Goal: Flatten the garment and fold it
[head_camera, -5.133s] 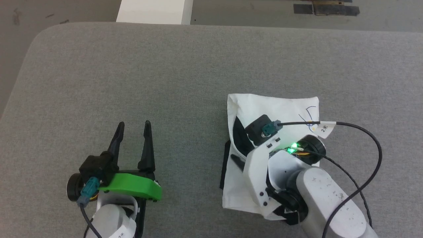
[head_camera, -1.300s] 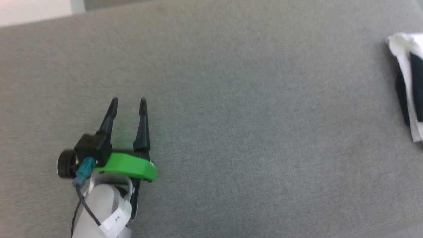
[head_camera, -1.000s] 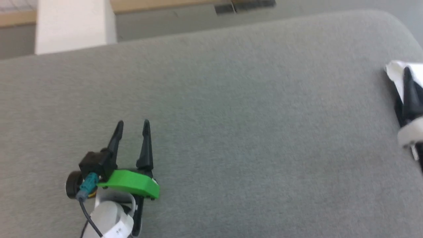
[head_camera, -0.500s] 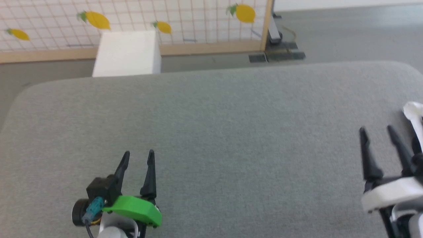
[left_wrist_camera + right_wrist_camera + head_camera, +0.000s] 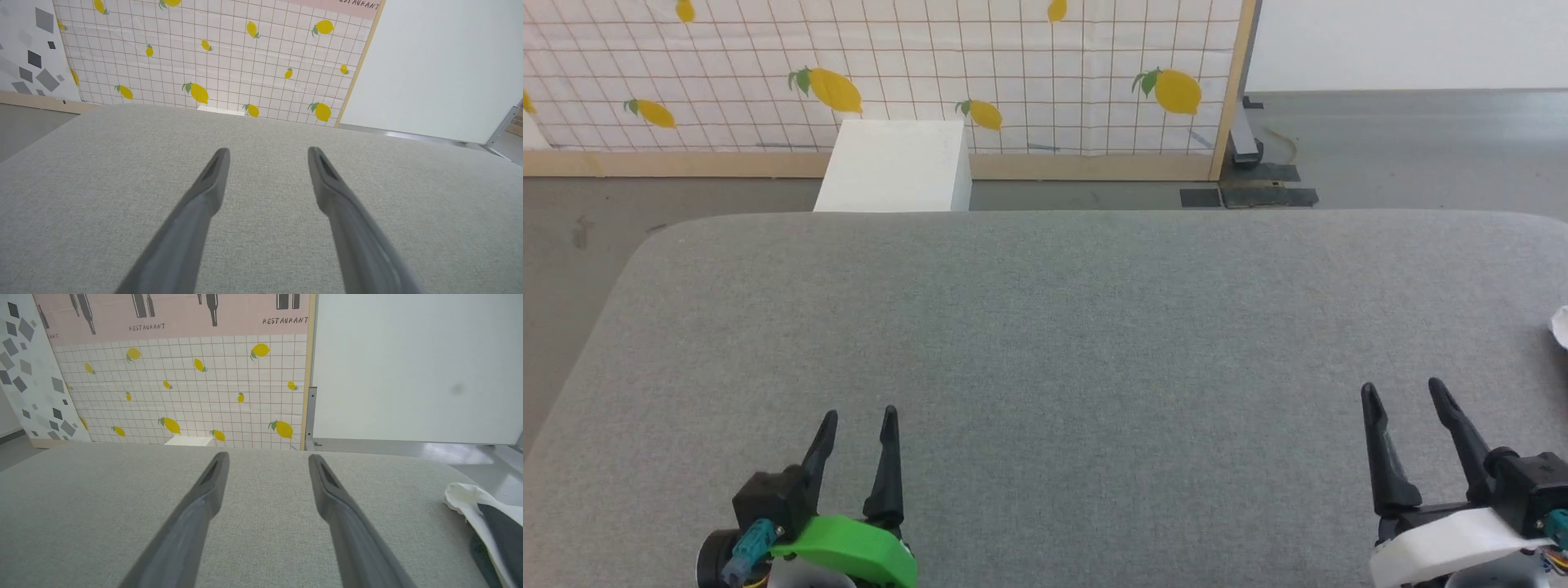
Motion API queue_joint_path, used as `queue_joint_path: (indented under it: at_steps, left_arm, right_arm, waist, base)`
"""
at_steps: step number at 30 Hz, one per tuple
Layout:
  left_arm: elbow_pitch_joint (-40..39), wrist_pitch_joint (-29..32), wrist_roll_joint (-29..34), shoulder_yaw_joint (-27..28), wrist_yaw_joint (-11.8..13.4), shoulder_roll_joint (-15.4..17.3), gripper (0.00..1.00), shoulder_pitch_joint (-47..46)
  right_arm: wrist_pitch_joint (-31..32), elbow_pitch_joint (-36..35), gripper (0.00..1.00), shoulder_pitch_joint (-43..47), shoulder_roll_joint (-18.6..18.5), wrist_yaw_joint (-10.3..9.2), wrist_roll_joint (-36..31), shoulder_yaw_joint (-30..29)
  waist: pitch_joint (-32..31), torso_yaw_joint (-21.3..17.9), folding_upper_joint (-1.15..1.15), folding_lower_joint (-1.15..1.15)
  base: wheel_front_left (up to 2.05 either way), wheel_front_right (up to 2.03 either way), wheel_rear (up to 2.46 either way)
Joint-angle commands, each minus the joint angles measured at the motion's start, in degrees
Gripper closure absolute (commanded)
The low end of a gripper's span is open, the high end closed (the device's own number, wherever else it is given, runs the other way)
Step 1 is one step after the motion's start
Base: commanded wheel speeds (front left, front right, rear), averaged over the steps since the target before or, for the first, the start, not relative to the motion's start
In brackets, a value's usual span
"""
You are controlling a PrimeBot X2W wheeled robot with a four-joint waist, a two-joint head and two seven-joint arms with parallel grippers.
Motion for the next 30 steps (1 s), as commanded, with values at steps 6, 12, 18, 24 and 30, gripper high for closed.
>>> queue_joint_path:
  at_steps: [6,12,18,24,30]
  left_arm:
    - [-0.42,-0.26,-0.65,0.46,0.12,-0.35,0.0,1.58]
    - [-0.39,-0.26,-0.83,0.48,0.17,-0.38,0.0,1.28]
    - [-0.14,0.0,-0.78,0.1,0.04,-0.13,1.0,0.88]
    - [-0.12,0.03,-0.96,-0.07,0.04,-0.12,1.0,0.87]
    - [-0.12,0.03,-0.97,-0.14,0.04,-0.12,1.0,0.87]
  right_arm:
    - [0.14,-0.09,0.0,1.02,0.87,-0.1,-0.46,0.49]
    - [0.29,-0.13,0.0,0.99,1.03,-0.1,-0.31,0.7]
    - [0.25,-0.01,1.0,0.42,0.91,0.0,-0.19,0.71]
    - [0.24,0.02,1.0,0.42,0.89,0.0,-0.19,0.69]
    - [0.24,0.02,1.0,0.42,0.89,0.0,-0.19,0.69]
  waist:
    - [-0.16,0.37,0.0,0.0]
    - [0.16,0.39,0.0,0.0]
    - [0.35,0.38,0.0,0.0]
    - [0.37,0.37,0.0,0.0]
    - [0.38,0.35,0.0,0.0]
  base:
    - [0.0,0.0,0.0]
    - [0.0,0.0,0.0]
    - [0.0,0.0,0.0]
    - [0.0,0.0,0.0]
    - [0.0,0.0,0.0]
